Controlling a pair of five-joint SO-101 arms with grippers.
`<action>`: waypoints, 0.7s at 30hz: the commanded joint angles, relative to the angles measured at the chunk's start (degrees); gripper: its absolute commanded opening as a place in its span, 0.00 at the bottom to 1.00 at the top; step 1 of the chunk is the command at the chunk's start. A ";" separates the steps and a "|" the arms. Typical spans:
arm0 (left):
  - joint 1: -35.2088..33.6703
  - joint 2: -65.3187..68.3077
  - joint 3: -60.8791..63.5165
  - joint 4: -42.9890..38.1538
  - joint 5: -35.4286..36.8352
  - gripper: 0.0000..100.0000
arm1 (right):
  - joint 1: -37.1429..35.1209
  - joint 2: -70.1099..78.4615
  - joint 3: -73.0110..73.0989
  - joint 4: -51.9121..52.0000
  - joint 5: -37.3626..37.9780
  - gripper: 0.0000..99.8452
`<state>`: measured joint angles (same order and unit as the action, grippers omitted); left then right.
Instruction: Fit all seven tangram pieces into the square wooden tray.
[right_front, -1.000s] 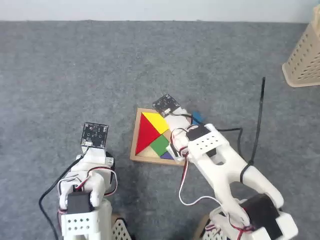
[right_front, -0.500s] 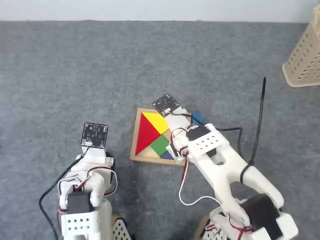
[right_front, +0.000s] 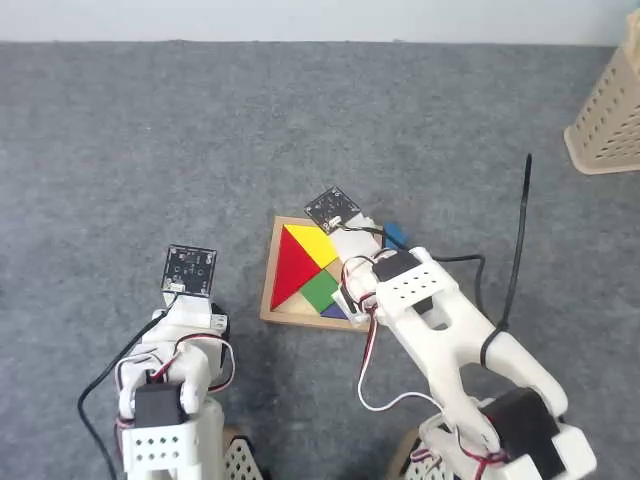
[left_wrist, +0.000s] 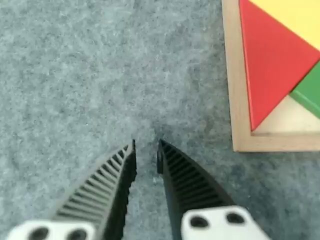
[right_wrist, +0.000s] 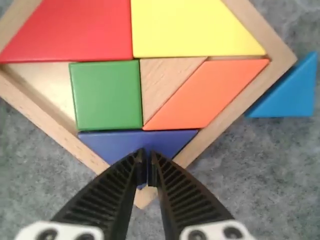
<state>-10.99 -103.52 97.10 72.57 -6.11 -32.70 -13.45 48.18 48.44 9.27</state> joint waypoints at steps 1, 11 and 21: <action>0.09 -1.23 -0.57 0.00 0.44 0.07 | -0.04 -0.92 -1.76 0.92 -0.70 0.01; 0.09 -1.23 -0.57 0.00 0.44 0.07 | 0.04 -10.77 3.34 0.31 -0.35 0.01; 0.09 -1.23 -0.57 0.00 0.44 0.07 | 0.04 -20.53 11.34 -5.41 -0.26 0.01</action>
<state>-10.99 -103.52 97.10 72.57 -6.11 -32.70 -30.33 59.52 45.10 9.27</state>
